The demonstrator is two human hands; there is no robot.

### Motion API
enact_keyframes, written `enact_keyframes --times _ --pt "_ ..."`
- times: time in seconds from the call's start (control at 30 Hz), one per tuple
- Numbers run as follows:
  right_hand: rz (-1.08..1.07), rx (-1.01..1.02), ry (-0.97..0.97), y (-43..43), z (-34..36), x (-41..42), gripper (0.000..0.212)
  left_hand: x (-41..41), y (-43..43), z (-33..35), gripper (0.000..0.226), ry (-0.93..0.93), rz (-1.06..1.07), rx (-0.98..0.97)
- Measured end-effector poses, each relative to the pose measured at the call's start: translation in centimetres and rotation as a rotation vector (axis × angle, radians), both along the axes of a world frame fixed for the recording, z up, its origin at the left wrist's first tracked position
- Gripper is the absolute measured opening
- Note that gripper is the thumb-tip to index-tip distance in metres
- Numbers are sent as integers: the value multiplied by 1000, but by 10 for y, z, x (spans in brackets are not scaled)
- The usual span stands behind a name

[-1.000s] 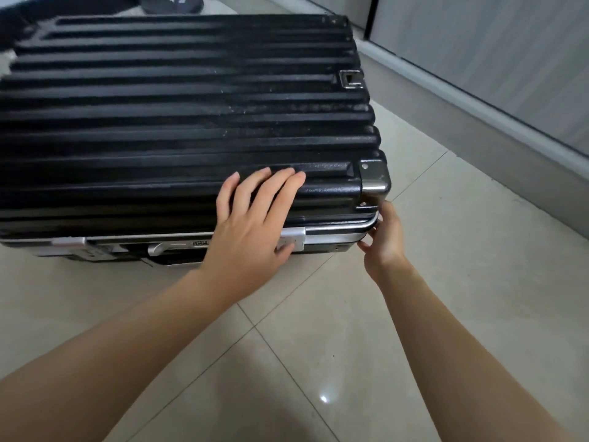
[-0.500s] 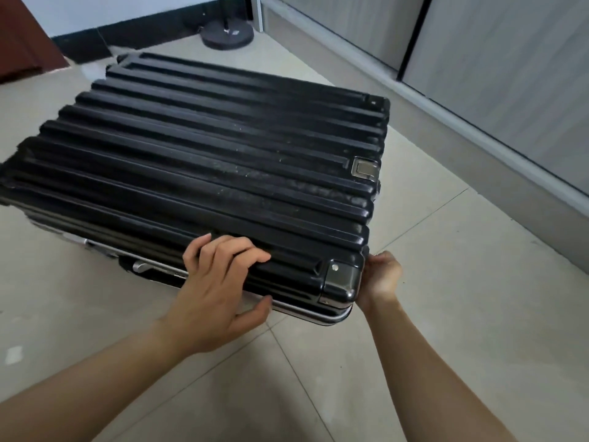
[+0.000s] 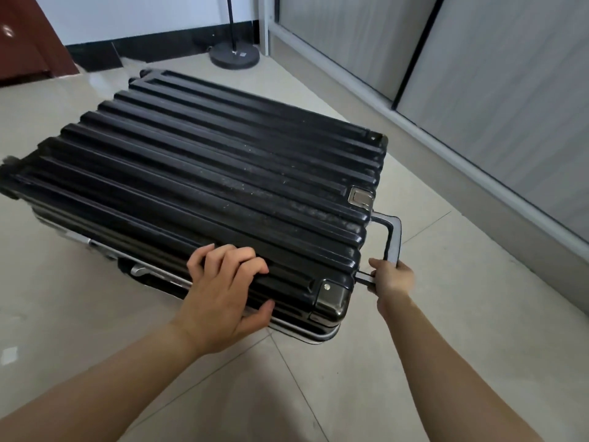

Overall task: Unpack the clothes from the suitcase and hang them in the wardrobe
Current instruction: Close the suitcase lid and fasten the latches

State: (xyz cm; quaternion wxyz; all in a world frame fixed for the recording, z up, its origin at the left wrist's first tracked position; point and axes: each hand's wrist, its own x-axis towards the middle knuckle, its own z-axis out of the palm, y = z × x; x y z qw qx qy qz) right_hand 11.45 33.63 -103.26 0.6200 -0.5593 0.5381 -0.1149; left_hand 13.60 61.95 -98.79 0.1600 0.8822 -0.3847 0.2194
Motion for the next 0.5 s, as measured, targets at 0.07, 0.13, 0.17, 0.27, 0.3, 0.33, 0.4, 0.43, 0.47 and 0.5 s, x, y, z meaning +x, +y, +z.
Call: enact_keyframes --times 0.07,0.13,0.17,0.27,0.3,0.33,0.4,0.43,0.47,0.5 --pt "97 -219 69 0 15 3 9 1 1 2 47 3 -22 14" --pt "210 -380 128 4 33 7 16 2 4 8 47 18 -50 10" --pt "253 -429 165 7 40 9 18 2 6 12 46 19 -51 6" --pt "266 -521 208 14 67 14 21 3 8 28 40 44 -14 -53" --pt "258 -537 208 18 79 14 21 2 11 36 39 69 5 -85" --pt "246 -547 205 21 90 16 19 3 12 44 38 106 25 -113" --pt "230 -550 201 31 118 18 14 0 21 66 37 200 62 -162" --pt "230 -546 198 36 132 18 11 0 26 77 37 246 77 -177" --pt "226 -527 200 42 150 21 7 2 35 94 37 294 92 -191" --pt "223 -504 198 49 168 21 2 4 41 108 37 332 103 -208"
